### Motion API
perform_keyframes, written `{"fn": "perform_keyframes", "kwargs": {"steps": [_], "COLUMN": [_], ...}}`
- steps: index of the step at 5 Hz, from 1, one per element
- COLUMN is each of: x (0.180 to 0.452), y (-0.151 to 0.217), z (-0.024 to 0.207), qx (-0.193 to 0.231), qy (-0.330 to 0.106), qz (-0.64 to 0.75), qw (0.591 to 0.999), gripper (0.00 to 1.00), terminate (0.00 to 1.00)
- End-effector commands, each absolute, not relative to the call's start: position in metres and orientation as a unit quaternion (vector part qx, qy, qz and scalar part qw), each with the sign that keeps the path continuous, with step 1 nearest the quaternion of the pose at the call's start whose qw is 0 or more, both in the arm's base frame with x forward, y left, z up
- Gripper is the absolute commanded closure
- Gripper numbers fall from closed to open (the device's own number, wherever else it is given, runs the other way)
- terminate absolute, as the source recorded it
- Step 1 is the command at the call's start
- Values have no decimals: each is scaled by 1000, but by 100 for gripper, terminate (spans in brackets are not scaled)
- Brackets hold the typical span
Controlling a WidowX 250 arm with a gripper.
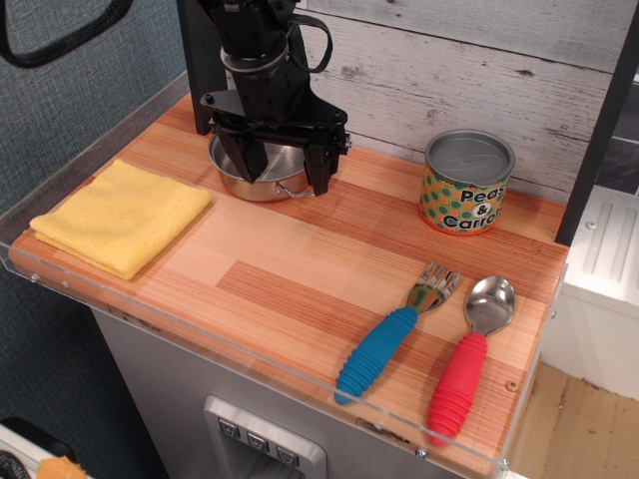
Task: Put the dish towel in the middle of the counter
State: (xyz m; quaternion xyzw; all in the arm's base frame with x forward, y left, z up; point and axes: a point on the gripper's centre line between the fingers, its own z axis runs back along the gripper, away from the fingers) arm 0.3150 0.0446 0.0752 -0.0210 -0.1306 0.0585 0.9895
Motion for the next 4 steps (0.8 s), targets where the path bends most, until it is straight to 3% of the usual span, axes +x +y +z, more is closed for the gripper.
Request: {"fn": "perform_keyframes", "kwargs": {"steps": [1, 3, 4], "x": [315, 293, 288], "y": [45, 95, 122], "z": [75, 69, 65], "qx": [-21, -7, 35], "qy": [-131, -108, -98], "qz": [58, 90, 100], "qw": [989, 990, 989], "gripper": [0, 0, 0], "terminate": [0, 0, 0]}}
